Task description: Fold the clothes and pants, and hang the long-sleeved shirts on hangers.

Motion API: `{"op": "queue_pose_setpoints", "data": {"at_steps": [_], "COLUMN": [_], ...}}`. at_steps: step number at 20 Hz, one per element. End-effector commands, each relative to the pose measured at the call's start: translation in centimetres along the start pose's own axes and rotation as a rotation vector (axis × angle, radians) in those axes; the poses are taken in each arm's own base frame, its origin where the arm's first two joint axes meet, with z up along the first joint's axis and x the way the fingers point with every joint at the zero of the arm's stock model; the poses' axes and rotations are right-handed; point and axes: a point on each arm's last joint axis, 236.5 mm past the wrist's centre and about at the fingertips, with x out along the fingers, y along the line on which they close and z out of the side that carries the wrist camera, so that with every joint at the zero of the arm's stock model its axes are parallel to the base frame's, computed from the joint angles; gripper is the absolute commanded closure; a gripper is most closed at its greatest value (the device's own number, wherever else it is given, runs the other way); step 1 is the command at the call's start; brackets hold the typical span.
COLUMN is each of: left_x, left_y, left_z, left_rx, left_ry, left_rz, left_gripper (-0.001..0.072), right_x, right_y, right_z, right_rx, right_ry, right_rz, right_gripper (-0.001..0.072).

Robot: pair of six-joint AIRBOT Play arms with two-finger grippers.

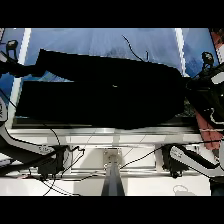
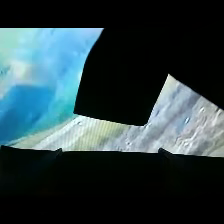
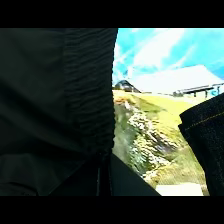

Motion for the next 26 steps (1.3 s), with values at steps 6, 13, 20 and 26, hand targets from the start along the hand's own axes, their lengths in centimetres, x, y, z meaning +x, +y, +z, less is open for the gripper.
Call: {"op": "queue_pose_setpoints", "data": {"at_steps": [6, 13, 20, 26], "left_x": [4.7, 3.2, -8.3, -5.7], "left_y": [-0.6, 1.6, 4.9, 8.6], "left_z": [2.7, 7.4, 10.6, 3.2], "left_rx": [0.0, -0.192, -0.249, -0.482], "left_ry": [-0.112, -0.32, -0.515, -0.286], "left_rz": [-0.006, 0.069, 0.138, 0.086], "left_gripper": [0.0162, 0.0697, 0.07, 0.0699], "right_x": [0.0, 0.0, -1.5, 3.3], "right_y": [0.0, 0.1, -2.8, -2.9], "right_z": [0.0, 0.2, 8.5, 7.1], "right_rx": [0.003, 0.007, 0.032, 0.157], "right_ry": [-0.001, -0.008, -0.37, -0.297], "right_rz": [0.002, 0.005, -0.113, -0.049], "right_gripper": [0.0693, 0.0693, 0.0694, 0.0694]}}
